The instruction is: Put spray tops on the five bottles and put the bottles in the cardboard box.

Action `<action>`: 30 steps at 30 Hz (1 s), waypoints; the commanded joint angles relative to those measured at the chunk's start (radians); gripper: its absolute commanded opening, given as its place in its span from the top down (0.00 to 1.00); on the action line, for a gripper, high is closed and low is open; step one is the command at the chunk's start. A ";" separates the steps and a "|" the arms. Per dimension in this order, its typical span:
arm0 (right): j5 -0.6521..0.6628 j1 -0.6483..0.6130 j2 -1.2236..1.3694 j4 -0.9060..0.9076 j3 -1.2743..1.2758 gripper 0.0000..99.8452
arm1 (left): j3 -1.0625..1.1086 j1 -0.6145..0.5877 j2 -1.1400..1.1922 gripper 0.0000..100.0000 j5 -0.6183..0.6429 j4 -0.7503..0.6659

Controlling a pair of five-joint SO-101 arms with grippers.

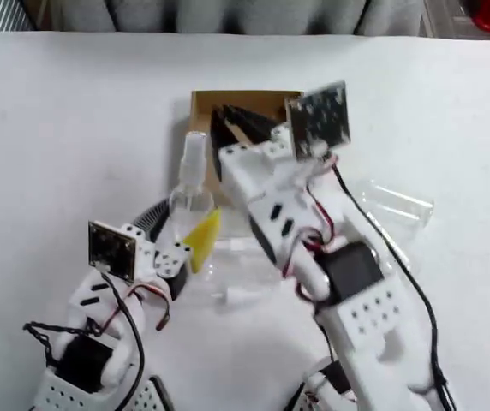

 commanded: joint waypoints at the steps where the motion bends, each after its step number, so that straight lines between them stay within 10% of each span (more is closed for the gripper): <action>1: 0.012 0.010 0.091 -0.004 -0.170 0.98 | -0.021 0.015 -0.015 0.98 -0.011 -0.008; 20: 0.005 -0.143 0.351 0.552 -0.586 0.98 | -0.021 0.015 -0.015 0.98 -0.011 -0.009; 30: 0.005 -0.122 0.323 0.475 -0.588 0.98 | -0.020 0.015 -0.015 0.98 -0.011 -0.009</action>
